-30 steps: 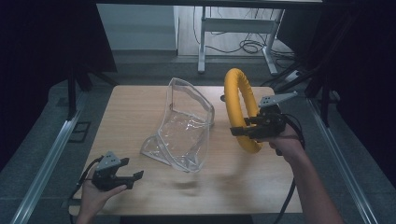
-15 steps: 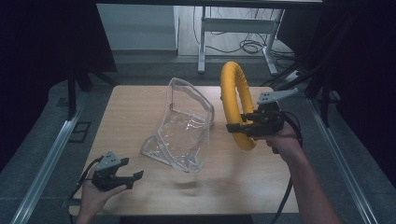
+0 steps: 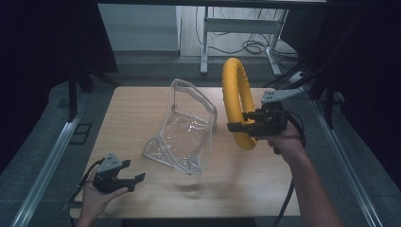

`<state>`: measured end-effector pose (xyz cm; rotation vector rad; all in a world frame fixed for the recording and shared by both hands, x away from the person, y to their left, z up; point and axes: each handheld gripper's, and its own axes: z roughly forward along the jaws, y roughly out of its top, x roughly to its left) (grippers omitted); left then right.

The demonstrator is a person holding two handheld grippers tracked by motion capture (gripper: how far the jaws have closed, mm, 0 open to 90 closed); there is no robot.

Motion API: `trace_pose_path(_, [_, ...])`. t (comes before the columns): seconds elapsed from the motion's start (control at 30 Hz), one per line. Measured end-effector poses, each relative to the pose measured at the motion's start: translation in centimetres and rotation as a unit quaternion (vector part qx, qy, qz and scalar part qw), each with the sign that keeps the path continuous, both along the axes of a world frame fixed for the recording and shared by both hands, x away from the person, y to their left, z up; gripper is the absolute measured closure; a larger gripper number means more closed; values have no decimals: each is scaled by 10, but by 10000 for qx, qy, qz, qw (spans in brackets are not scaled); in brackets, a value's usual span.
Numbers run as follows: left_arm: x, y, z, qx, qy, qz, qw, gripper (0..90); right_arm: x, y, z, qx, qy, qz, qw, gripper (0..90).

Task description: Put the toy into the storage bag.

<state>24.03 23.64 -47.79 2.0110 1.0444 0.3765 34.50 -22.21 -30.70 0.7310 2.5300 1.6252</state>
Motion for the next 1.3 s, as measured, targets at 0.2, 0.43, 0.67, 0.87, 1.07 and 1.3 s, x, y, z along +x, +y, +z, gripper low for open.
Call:
trace_pose_path(0.2, [1, -2, -1, 35, 21, -8, 10000, 221, -4, 1, 11, 148, -116, 38, 9998, 496])
trace_pose_path(0.43, [1, -1, -1, 40, 20, -7, 10000, 221, -6, 9, 22, 267, -228, 111, 9993, 496])
trace_pose_path(0.67, [1, -2, -1, 39, 25, -22, 10000, 221, -6, 23, 33, 344, -327, 229, 9986, 496])
trace_pose_path(0.87, [1, -1, -1, 39, 25, -23, 10000, 221, -6, 39, 43, 411, -393, 352, 9978, 496])
trace_pose_path(1.07, [1, -1, -1, 38, 25, -33, 10000, 221, -7, 49, 50, 463, -451, 440, 9969, 495])
trace_pose_path(1.3, [1, -1, -1, 46, 28, -32, 10000, 221, -10, 66, 57, 542, -514, 615, 9953, 495])
